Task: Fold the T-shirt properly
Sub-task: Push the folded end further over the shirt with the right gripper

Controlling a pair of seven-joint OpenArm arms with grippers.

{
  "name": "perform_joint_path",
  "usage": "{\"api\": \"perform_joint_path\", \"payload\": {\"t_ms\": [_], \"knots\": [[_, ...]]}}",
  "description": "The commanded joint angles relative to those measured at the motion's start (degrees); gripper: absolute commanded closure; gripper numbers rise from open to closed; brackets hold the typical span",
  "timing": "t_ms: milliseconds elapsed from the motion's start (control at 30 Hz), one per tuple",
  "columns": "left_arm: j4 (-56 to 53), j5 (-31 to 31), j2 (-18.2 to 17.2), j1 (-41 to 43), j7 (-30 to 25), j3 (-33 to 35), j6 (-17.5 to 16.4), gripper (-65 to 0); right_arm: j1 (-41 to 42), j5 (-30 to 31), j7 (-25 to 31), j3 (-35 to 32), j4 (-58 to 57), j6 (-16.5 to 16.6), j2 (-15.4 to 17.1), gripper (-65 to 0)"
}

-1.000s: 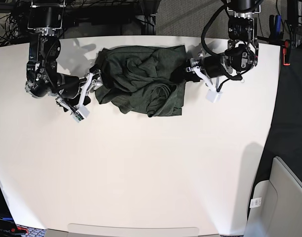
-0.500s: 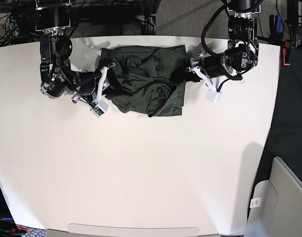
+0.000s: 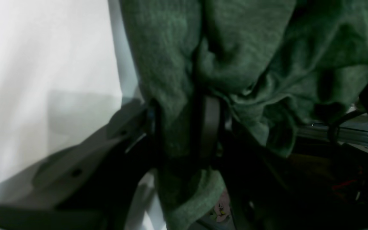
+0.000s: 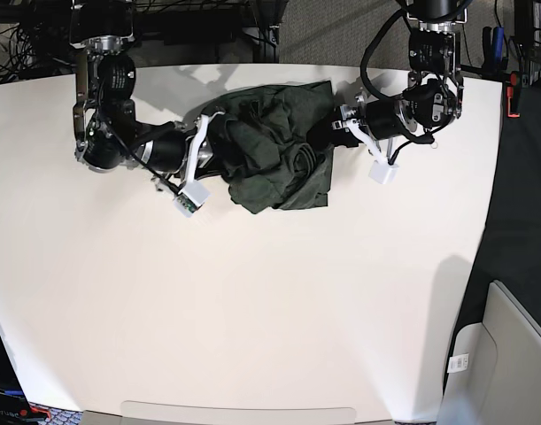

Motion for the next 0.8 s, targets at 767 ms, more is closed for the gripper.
{"api": "perform_joint_path", "payload": {"t_ms": [767], "knots": [[-1.07, -0.34, -0.63, -0.28, -0.20, -0.08, 0.14, -16.8, 6.88, 2.76, -2.59, -17.98, -3.54, 0.32, -4.64, -5.0]]}}
